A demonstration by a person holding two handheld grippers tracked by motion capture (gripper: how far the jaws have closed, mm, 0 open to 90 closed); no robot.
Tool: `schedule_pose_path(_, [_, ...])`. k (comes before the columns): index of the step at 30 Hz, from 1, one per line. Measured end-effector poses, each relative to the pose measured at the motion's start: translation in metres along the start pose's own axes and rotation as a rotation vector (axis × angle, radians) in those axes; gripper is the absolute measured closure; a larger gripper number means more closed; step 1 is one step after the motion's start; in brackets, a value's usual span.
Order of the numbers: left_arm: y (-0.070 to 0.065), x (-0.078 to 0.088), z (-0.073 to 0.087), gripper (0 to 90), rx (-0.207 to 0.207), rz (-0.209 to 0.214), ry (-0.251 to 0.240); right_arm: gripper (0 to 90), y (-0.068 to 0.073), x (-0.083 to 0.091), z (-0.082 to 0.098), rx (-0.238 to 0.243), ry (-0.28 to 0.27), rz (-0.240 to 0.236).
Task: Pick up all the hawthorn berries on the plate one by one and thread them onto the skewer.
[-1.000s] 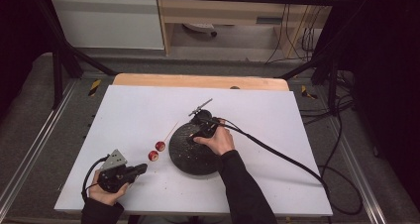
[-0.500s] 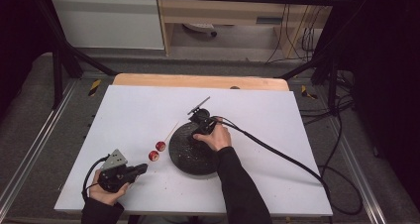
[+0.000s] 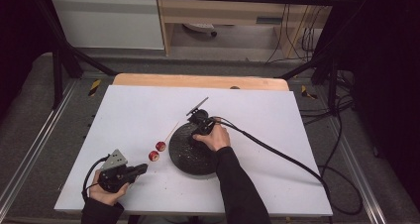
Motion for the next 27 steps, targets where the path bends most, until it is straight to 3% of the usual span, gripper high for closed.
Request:
schedule_pose_path(12, [-0.001, 0.0, 0.0, 88.1, -0.003, 0.001, 0.0, 63.0, 0.001, 0.002, -0.001, -0.006, 0.022, 0.003])
schedule_pose_path(27, [-0.003, 0.0, 0.0, 88.1, -0.011, 0.002, -0.001, 63.4, 0.008, 0.025, -0.001, -0.022, -0.007, -0.002])
Point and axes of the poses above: each handheld gripper's, and its own axes: x roughly backward along the jaws, z roughly out of its underside, y roughly to its left, the point moved 6 cm from there along -x, roughly forward along the jaws, and after that the axes turned 6 degrees about -y, right-handed, at the moved point
